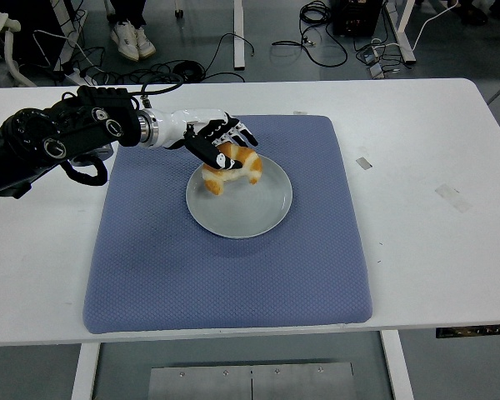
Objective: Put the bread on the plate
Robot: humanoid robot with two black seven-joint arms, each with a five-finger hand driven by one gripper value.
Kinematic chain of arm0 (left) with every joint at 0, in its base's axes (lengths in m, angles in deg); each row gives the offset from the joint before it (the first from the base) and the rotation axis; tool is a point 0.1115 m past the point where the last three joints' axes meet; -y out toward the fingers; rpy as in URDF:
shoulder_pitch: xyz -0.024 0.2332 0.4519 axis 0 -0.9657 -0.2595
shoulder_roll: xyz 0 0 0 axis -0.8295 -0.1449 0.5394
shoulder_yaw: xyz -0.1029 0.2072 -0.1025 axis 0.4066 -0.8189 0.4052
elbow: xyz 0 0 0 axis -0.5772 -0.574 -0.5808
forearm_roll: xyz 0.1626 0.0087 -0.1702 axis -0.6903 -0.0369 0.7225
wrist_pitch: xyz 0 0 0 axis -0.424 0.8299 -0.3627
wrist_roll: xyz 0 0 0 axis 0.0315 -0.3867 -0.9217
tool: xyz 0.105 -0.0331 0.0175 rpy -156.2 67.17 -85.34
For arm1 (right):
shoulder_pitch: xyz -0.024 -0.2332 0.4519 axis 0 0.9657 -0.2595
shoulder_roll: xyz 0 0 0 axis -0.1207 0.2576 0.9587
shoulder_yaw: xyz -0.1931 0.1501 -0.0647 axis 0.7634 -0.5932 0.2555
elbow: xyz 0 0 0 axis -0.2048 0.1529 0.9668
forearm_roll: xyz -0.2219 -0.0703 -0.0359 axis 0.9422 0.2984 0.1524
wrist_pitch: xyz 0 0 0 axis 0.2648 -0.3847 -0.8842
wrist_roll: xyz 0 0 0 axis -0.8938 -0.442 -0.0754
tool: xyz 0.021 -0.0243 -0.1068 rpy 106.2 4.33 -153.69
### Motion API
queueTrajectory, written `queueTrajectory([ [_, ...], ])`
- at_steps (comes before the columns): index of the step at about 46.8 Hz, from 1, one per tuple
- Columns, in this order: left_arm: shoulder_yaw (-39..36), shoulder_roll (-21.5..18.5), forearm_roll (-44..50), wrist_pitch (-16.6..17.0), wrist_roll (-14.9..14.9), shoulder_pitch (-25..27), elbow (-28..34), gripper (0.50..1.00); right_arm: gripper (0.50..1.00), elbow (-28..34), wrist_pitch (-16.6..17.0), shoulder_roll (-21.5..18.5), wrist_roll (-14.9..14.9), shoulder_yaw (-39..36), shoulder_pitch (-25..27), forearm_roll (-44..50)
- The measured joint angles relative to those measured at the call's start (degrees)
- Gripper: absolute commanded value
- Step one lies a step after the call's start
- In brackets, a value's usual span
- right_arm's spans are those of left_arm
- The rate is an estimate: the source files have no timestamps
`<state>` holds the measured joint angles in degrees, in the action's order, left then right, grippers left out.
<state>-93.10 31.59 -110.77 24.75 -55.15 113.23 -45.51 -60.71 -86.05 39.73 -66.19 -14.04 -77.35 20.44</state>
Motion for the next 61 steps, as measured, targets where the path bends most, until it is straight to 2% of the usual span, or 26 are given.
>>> queueTrajectory([
  [11, 0.00, -0.03, 0.06, -0.01, 0.00, 0.01, 0.13, 0.827, 1.000, 0.00, 0.00, 0.00, 0.00, 0.00, 0.00, 0.00],
  [19, 0.40, -0.36, 0.16, -0.05, 0.11, 0.29, 0.13, 0.887, 1.000, 0.00, 0.00, 0.00, 0.00, 0.00, 0.00, 0.00],
  [24, 1.57, -1.05, 2.77, -0.15, 0.27, 0.90, 0.10, 0.961, 1.000, 0.00, 0.00, 0.00, 0.00, 0.00, 0.00, 0.00],
  [26, 2.13, -1.21, 4.90, -0.15, 0.24, 0.92, 0.03, 0.968, 1.000, 0.00, 0.00, 0.00, 0.00, 0.00, 0.01, 0.00],
  [33, 2.74, -3.14, 10.94, -0.17, 0.21, 0.99, -0.06, 0.969, 1.000, 0.00, 0.00, 0.00, 0.00, 0.00, 0.00, 0.00],
  [51, 5.44, -7.10, 11.47, -0.10, 0.38, 0.99, -0.51, 0.969, 1.000, 0.00, 0.00, 0.00, 0.00, 0.00, 0.00, 0.00],
  [61, 7.38, -9.48, 11.43, -2.70, 0.52, 0.88, -0.84, 0.969, 1.000, 0.00, 0.00, 0.00, 0.00, 0.00, 0.00, 0.00],
])
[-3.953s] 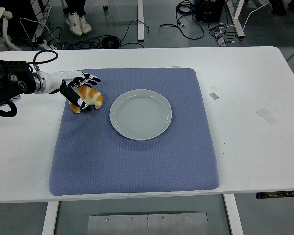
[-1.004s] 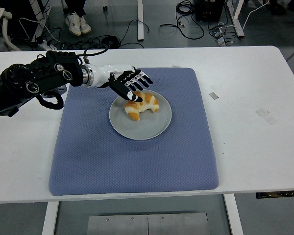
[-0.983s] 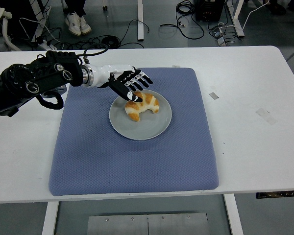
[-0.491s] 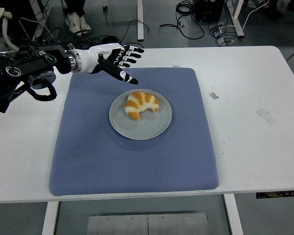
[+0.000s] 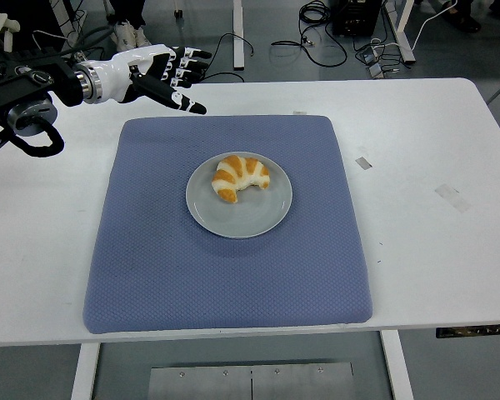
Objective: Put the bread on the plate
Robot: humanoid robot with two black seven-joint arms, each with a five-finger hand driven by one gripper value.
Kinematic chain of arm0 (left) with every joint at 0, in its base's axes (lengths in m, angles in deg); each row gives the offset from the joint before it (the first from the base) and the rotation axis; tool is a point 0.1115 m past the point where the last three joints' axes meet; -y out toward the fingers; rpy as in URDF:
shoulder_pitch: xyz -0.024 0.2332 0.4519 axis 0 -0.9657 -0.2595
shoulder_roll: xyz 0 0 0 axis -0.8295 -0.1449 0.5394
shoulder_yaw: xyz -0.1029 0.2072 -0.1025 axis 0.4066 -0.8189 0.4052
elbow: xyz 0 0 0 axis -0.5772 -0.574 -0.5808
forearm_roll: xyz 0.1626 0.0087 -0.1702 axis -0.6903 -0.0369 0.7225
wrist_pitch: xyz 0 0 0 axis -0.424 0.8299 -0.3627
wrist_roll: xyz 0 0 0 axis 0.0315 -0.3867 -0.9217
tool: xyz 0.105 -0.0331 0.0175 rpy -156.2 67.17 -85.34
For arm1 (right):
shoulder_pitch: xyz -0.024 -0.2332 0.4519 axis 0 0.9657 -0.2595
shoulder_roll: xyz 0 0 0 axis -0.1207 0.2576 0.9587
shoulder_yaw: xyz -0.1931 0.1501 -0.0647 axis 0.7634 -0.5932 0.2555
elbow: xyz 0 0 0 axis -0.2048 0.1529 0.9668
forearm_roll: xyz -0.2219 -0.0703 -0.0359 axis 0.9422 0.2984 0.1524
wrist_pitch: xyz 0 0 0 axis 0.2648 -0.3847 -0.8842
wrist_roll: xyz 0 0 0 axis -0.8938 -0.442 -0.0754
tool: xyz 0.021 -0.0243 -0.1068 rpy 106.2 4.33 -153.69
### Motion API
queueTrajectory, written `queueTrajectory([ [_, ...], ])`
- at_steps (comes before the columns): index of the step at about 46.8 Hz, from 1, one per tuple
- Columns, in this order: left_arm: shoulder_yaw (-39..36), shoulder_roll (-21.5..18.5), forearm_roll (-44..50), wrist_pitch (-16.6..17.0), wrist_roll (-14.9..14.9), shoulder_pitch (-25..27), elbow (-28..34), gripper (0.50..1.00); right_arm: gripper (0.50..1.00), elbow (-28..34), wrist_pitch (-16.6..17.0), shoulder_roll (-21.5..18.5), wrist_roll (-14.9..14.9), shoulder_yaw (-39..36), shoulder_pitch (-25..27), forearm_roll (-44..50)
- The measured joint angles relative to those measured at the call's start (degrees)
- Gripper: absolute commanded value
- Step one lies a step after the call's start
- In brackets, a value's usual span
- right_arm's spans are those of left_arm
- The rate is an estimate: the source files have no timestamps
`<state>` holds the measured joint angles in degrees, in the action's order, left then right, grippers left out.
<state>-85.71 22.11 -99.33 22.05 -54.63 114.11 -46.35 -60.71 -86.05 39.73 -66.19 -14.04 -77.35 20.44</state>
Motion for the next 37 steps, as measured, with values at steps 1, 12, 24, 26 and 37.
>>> queueTrajectory([
  [1, 0.05, -0.09, 0.00, -0.25, 0.00, 0.00, 0.00, 0.969, 1.000, 0.00, 0.00, 0.00, 0.00, 0.00, 0.00, 0.00],
  [12, 1.71, -0.87, -0.01, -0.81, 0.00, 0.00, -0.10, 0.969, 1.000, 0.00, 0.00, 0.00, 0.01, 0.00, -0.01, 0.00],
  [24, 3.83, -1.44, -0.01, -1.02, 0.00, 0.50, -0.11, 0.969, 1.000, 0.00, 0.00, 0.00, 0.00, 0.00, 0.00, 0.00],
  [26, 3.90, -1.77, -0.01, -1.03, 0.00, 0.77, -0.11, 0.969, 1.000, 0.00, 0.00, 0.00, 0.00, 0.00, 0.00, 0.00],
  [37, 4.65, -2.13, -0.01, -1.02, 0.00, 1.30, -0.11, 0.969, 1.000, 0.00, 0.00, 0.00, 0.00, 0.00, 0.00, 0.00],
])
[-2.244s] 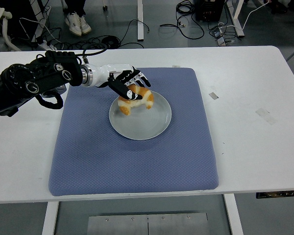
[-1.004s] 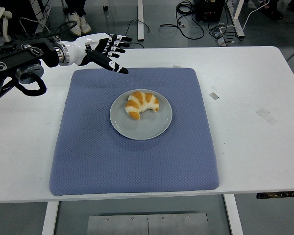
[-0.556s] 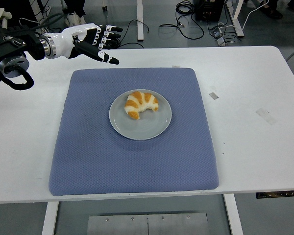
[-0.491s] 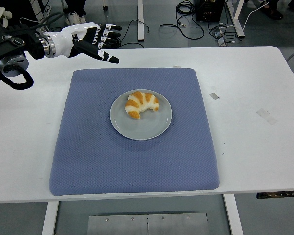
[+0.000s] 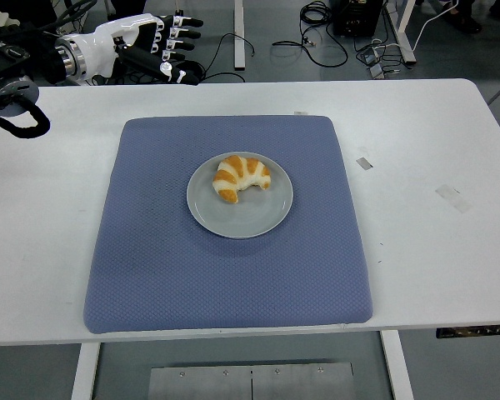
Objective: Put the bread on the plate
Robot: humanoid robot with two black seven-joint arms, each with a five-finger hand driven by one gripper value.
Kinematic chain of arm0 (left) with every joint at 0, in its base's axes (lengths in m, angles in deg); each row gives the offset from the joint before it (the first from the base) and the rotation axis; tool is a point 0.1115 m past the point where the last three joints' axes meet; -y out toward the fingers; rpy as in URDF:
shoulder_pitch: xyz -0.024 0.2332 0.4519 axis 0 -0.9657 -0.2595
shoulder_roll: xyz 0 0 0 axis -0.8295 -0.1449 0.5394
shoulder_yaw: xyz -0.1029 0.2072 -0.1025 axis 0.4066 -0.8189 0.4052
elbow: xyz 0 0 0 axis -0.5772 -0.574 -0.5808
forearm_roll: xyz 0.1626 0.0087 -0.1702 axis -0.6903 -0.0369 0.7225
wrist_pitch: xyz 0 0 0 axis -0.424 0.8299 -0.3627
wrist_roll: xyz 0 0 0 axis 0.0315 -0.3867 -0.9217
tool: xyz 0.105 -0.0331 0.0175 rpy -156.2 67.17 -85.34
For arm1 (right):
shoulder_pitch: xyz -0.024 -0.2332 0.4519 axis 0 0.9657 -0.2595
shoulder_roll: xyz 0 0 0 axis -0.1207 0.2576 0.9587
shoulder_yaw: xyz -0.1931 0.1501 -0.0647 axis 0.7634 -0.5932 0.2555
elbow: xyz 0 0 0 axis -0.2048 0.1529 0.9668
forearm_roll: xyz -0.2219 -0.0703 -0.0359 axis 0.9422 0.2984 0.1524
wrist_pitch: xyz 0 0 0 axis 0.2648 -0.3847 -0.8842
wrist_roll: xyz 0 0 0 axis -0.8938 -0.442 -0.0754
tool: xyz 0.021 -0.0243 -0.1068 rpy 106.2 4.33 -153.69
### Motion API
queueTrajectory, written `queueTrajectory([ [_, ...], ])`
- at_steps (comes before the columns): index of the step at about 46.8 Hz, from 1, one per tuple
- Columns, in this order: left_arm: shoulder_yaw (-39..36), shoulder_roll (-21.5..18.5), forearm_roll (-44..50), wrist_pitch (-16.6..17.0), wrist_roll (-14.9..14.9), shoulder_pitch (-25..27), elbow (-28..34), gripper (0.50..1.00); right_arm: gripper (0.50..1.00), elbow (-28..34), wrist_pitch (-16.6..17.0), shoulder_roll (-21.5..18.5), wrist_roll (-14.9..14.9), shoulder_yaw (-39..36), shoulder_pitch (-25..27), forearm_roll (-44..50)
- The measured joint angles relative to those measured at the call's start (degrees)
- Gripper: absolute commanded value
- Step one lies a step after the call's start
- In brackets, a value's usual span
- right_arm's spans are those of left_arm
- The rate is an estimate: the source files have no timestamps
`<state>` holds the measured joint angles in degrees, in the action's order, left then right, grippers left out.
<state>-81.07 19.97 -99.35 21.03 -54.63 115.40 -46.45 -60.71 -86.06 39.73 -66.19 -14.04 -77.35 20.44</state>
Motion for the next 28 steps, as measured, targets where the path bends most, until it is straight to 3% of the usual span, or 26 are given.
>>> queueTrajectory([
  [28, 2.93, -0.23, 0.00, -0.06, 0.00, 0.11, 0.10, 0.969, 1.000, 0.00, 0.00, 0.00, 0.00, 0.00, 0.00, 0.00],
])
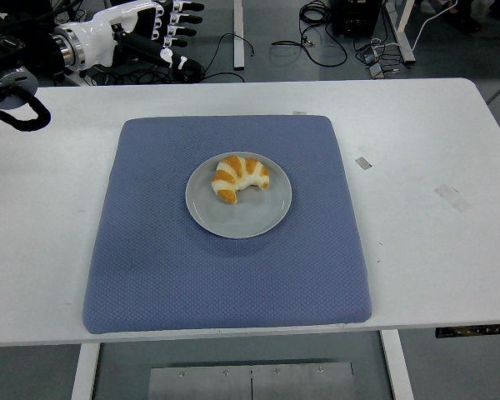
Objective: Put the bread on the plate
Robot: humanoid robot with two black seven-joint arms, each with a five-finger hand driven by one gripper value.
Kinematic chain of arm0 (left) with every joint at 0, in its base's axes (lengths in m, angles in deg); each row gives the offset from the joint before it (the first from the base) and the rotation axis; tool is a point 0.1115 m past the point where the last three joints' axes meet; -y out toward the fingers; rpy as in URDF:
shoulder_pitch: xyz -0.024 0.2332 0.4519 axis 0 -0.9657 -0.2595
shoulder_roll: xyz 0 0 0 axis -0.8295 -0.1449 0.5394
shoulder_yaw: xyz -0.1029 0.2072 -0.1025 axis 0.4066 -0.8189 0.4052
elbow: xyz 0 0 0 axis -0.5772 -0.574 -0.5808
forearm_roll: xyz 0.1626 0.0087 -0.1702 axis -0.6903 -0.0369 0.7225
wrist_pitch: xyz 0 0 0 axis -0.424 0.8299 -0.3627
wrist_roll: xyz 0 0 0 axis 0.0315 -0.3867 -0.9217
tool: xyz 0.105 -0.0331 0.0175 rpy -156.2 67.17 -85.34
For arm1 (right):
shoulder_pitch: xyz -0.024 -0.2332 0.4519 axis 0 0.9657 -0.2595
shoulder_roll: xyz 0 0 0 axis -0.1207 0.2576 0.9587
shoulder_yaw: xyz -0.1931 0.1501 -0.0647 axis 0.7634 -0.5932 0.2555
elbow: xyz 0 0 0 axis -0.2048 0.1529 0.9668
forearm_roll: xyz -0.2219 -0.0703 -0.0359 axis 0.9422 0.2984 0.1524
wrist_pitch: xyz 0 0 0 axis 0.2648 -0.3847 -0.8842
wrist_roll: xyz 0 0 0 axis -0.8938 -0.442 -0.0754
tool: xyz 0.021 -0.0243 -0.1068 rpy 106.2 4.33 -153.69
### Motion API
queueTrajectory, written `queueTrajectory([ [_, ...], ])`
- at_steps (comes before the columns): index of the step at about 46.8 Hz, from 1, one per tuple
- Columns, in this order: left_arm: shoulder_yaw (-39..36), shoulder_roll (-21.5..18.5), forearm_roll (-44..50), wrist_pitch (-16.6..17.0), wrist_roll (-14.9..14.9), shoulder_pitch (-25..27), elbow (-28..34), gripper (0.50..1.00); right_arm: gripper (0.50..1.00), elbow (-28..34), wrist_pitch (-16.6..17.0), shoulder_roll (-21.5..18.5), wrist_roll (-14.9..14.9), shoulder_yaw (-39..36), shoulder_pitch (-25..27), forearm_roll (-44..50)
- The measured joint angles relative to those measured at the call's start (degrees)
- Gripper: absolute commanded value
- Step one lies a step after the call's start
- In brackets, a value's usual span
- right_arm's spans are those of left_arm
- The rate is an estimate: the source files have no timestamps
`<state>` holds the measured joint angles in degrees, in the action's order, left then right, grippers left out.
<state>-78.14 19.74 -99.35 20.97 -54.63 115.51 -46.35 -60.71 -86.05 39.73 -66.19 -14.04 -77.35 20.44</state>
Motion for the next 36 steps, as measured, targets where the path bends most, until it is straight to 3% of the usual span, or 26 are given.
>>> queueTrajectory([
  [36, 0.61, -0.01, 0.00, -0.61, -0.06, -0.10, 0.00, 0.971, 1.000, 0.26, -0.16, 0.00, 0.00, -0.02, 0.52, -0.02],
])
